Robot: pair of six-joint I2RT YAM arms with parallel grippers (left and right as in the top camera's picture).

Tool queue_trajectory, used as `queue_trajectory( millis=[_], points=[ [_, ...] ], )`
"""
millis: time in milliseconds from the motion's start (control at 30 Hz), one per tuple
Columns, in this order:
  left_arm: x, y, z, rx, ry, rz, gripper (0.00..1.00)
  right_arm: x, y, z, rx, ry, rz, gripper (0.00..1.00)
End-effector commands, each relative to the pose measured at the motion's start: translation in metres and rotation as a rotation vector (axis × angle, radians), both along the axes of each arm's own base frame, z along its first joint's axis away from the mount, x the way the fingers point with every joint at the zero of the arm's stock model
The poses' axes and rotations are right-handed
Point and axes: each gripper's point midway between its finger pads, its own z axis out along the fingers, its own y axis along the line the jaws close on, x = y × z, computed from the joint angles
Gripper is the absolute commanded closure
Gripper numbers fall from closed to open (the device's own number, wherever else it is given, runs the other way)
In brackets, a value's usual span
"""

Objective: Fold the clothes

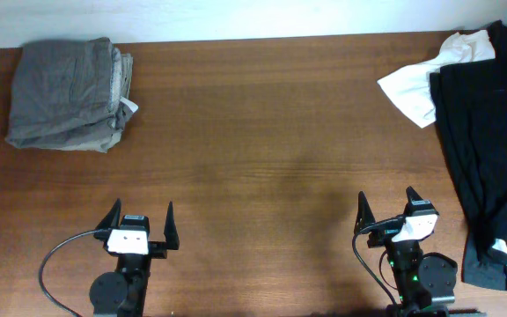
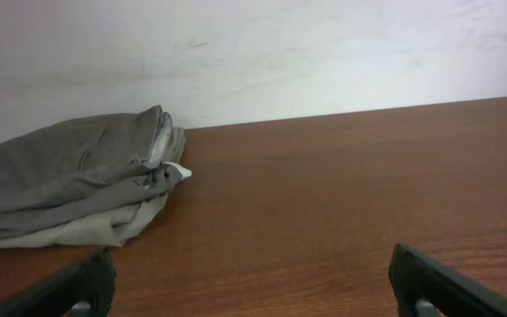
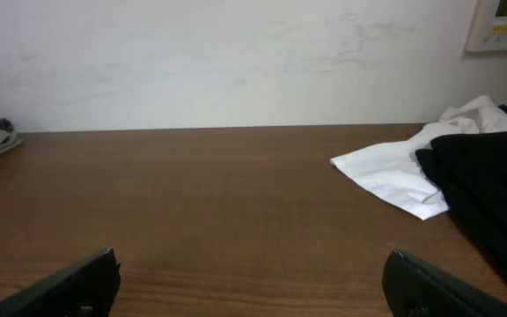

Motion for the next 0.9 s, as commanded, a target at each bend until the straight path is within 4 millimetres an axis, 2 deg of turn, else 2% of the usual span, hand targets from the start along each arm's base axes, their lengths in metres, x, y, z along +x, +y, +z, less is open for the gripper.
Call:
queue_trajectory(
  millis=[0,633,700,733,867],
  points=[
    [0.0,0.001,-0.002,0.021,0.0,0.007,0.01,0.0,-0.002,-0.002,-0.004,0.003,-0.005,0.01],
    [0.0,0.001,-0.002,0.021,-0.001,0.007,0.01,0.0,0.0,-0.002,-0.002,0.003,0.006,0.01],
    [0.0,0.001,-0.002,0.021,0.0,0.007,0.01,-0.002,0.015,0.0,0.004,-0.005,0.092,0.01],
    [0.0,0.001,-0.002,0.021,0.0,0.007,0.01,-0.005,0.029,0.002,0.048,-0.006,0.172,0.01],
    [0.0,0.001,-0.002,0.021,0.0,0.007,0.01,-0.014,0.054,0.004,0.205,0.029,0.319,0.01]
  ],
)
